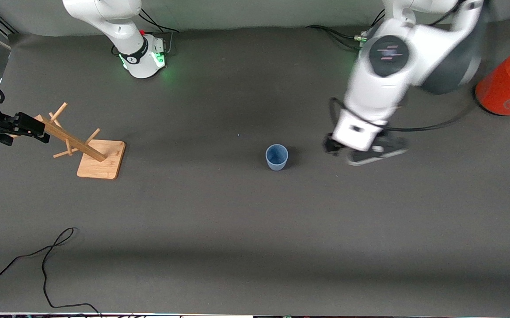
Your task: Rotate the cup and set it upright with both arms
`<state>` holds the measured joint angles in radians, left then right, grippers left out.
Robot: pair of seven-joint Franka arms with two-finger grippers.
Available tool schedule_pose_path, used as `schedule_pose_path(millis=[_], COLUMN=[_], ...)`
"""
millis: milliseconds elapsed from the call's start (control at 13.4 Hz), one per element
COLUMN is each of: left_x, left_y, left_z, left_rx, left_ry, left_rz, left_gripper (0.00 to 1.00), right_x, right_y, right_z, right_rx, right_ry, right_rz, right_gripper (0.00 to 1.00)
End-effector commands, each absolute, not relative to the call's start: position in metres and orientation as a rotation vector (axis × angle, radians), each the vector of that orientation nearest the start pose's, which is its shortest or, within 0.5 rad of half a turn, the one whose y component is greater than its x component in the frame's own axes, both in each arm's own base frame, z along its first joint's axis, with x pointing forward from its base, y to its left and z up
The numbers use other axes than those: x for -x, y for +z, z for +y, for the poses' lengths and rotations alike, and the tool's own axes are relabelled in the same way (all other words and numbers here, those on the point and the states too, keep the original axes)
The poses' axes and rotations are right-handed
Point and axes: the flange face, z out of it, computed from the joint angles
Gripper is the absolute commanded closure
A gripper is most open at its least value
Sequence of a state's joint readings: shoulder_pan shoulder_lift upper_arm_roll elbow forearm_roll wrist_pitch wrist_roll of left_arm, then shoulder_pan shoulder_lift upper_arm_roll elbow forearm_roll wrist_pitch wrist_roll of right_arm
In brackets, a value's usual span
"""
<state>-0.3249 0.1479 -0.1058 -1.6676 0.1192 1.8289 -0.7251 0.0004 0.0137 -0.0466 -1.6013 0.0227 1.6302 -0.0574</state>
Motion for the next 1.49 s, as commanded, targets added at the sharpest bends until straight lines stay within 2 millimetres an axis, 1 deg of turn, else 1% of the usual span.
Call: schedule_pose_path(millis=[0, 74, 149, 223, 298, 447, 521, 595, 670, 744, 819, 893, 1042, 1191, 1414], left_x=[-0.582, -0.588, -0.59, -0.595, -0.597, -0.597, -0.592, -0.583, -0.57, -0.558, -0.548, -0.541, -0.536, -0.537, -0.539], left_y=[0.531, 0.535, 0.542, 0.544, 0.546, 0.553, 0.562, 0.574, 0.588, 0.593, 0.605, 0.61, 0.61, 0.612, 0.609], left_z=[-0.155, -0.127, -0.101, -0.064, -0.039, -0.007, 0.003, 0.002, 0.005, 0.004, -0.001, -0.008, -0.028, -0.032, -0.033], left_rx=[3.032, 3.029, 3.038, 3.041, 3.039, 3.038, 3.043, 3.071, 3.103, 3.107, 3.106, 3.106, 3.104, 3.101, 3.102], left_ry=[-0.094, -0.098, -0.105, -0.1, -0.102, -0.111, -0.112, -0.11, -0.109, -0.108, -0.132, -0.132, -0.087, -0.095, -0.085], left_rz=[-0.499, -0.488, -0.407, -0.368, -0.366, -0.367, -0.349, -0.327, -0.338, -0.326, -0.3, -0.276, -0.219, -0.206, -0.201], left_gripper=[0.0, 0.0, 0.0, 0.0, 0.0, 0.0, 0.0, 0.0, 0.0, 0.0, 0.0, 0.0, 0.0, 0.0, 0.0], right_x=[-0.56, -0.56, -0.56, -0.56, -0.56, -0.56, -0.56, -0.56, -0.56, -0.56, -0.56, -0.56, -0.56, -0.56, -0.56], right_y=[0.613, 0.613, 0.613, 0.613, 0.613, 0.613, 0.613, 0.613, 0.613, 0.613, 0.613, 0.613, 0.612, 0.612, 0.612], right_z=[-0.026, -0.026, -0.026, -0.026, -0.026, -0.026, -0.026, -0.026, -0.026, -0.026, -0.026, -0.026, -0.026, -0.026, -0.026], right_rx=[3.132, 3.132, 3.132, 3.132, 3.132, 3.132, 3.132, 3.132, 3.132, 3.132, 3.132, 3.132, 3.132, 3.132, 3.132], right_ry=[-0.035, -0.035, -0.035, -0.035, -0.035, -0.035, -0.035, -0.035, -0.035, -0.035, -0.035, -0.035, -0.032, -0.032, -0.032], right_rz=[-0.038, -0.038, -0.038, -0.038, -0.038, -0.033, -0.035, -0.035, -0.038, -0.035, -0.035, -0.038, -0.038, -0.038, -0.038], right_gripper=[0.0, 0.0, 0.0, 0.0, 0.0, 0.0, 0.0, 0.0, 0.0, 0.0, 0.0, 0.0, 0.0, 0.0, 0.0])
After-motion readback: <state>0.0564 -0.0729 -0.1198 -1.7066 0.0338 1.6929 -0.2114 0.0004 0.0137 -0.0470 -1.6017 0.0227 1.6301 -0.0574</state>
